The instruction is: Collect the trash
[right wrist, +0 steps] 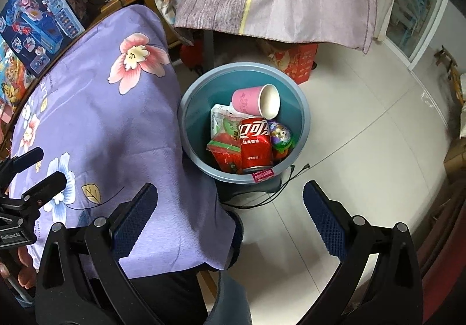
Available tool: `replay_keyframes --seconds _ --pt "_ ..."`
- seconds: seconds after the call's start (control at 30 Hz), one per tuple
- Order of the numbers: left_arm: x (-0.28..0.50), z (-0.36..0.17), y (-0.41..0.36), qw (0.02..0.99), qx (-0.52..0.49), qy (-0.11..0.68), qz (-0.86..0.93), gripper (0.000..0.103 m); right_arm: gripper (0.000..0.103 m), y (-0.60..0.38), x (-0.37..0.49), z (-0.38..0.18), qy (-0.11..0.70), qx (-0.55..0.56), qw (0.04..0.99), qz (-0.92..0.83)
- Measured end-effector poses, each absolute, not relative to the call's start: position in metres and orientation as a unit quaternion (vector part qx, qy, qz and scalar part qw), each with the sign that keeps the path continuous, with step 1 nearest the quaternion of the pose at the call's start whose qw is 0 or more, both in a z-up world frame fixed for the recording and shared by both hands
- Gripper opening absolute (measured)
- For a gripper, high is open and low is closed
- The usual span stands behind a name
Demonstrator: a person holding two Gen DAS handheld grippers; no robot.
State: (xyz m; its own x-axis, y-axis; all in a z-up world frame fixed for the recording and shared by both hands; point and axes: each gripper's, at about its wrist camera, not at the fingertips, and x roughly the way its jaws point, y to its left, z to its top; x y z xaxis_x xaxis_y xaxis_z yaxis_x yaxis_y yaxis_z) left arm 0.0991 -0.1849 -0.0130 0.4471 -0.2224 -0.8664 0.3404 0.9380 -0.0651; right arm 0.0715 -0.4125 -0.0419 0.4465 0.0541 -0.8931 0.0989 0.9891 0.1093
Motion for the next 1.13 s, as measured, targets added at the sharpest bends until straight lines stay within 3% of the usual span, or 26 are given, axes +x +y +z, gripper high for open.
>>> replay_keyframes --seconds 1.13 --pt "0.105 -0.032 -0.183 0.834 0.06 0.526 -0.153 0.099 0.096 -0.412 0.079 -0.055 0.54 0.06 0.839 -0.031"
